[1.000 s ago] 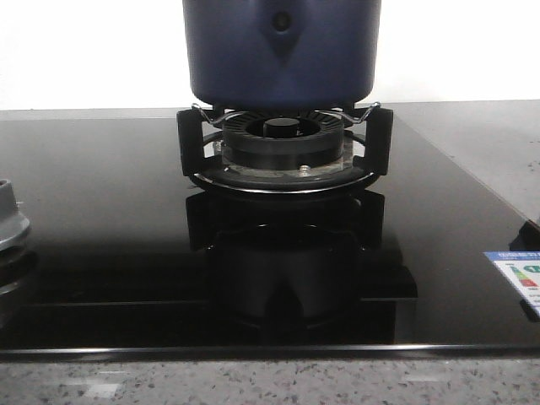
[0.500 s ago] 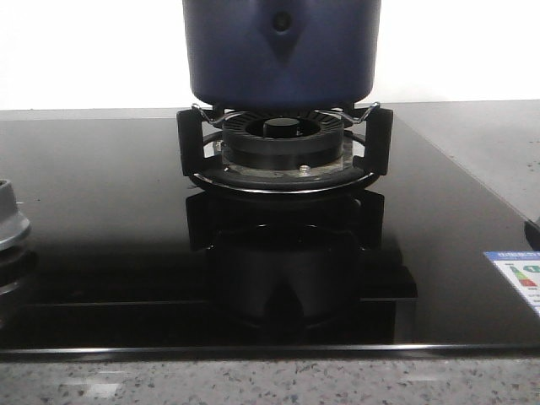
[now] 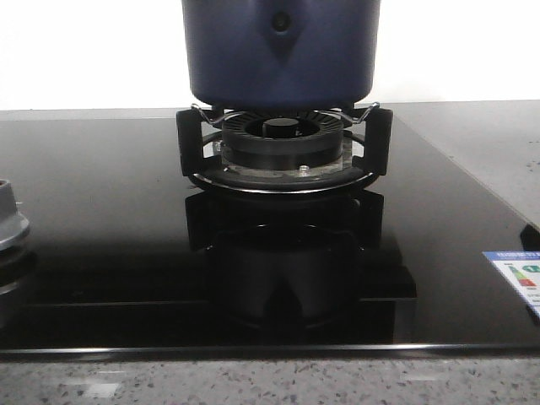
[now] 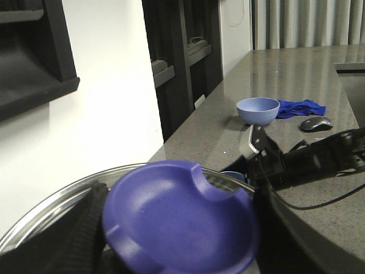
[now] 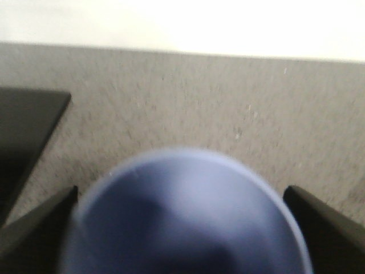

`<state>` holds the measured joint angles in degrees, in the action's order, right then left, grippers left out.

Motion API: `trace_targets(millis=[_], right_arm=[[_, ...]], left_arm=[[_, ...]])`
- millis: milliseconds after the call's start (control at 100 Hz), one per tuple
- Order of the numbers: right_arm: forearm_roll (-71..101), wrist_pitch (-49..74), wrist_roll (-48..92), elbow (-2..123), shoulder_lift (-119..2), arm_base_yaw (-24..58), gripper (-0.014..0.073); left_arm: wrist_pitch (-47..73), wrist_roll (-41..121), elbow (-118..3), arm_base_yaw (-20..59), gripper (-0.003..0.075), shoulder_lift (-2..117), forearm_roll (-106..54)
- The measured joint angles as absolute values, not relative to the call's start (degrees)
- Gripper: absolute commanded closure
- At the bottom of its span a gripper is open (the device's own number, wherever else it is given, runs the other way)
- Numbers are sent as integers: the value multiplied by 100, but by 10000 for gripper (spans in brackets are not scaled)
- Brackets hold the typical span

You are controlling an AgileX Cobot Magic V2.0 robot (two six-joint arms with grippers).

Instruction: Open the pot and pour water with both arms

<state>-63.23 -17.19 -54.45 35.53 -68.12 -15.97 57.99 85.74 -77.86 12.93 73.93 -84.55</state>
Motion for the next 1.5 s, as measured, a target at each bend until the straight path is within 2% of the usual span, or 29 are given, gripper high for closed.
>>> trace_targets(millis=[390,460,530,600,720,790,1390,1460,1500], right_arm=[[-6323,-1719,-5905,3553,-5315,-1597,-52],[-6323,-1749,-6131,3553,-5109,-1597,-21],[-6323,-1776,-6304,3553,-4947,-1555,61],[-6323,-1776,-6373,3553,-4804,-1426,193],[-6323,-1801,-6425,3543,-4554,-1119,510],[-6364,-1845,-6434,3543,-4400,-987,666],[-6617,-1881,-6471,3543,-4177,-883,657],[-6617,-1881,-6471,3543,-4177,-883,657],[-6627,-1881,-6471,3543,-4177,-883,657]], left_arm=[[5359,8952,-7786,1934,472,8405,-8630],[5249,9086,-7786,1955,472,8640,-8830],[5121,9205,-7786,1955,472,8857,-8987],[5027,9271,-7786,1955,472,9051,-9086],[4927,9387,-7786,1955,472,9328,-9168],[4884,9439,-7786,1968,472,9462,-9192],[4976,9765,-7797,2000,469,9904,-9670],[4976,9820,-7797,2000,445,9908,-9698],[4976,9838,-7797,2000,401,9918,-9707]])
